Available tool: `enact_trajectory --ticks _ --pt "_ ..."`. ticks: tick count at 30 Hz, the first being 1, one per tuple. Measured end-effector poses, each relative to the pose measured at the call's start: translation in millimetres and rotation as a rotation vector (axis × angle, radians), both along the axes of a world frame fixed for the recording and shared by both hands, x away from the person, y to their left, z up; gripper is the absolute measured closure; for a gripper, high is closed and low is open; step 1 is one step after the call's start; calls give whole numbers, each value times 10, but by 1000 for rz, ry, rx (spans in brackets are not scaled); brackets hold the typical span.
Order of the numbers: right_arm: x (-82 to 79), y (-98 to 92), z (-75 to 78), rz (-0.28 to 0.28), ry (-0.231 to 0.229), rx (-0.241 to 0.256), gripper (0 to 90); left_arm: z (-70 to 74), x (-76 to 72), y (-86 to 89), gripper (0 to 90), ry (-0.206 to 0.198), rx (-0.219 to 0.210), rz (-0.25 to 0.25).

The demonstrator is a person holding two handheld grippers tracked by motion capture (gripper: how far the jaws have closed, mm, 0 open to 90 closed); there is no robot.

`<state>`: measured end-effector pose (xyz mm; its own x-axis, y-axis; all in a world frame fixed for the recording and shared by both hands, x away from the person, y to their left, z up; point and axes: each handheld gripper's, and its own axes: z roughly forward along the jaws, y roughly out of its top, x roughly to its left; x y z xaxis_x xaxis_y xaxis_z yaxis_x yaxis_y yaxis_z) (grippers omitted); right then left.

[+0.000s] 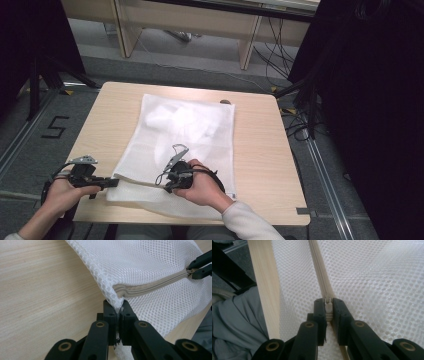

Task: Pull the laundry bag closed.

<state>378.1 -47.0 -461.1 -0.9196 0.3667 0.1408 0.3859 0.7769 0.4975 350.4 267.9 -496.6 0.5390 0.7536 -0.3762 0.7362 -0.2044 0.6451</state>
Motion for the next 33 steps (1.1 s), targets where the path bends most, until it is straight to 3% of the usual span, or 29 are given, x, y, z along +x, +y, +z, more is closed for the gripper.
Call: enact_trajectory --ticks 1,3,20,33 --pt "14 -10 -8 15 -15 4 827 -1 -1 0 856 -1 -3 3" --pt "9 -35 -11 0 1 1 827 -1 0 2 856 -3 -3 1" --pt "14 -82 -3 4 -8 0 827 -5 2 9 856 -7 -2 1" --pt "11 -234 14 -19 -8 -1 827 -2 0 0 856 -14 0 12"
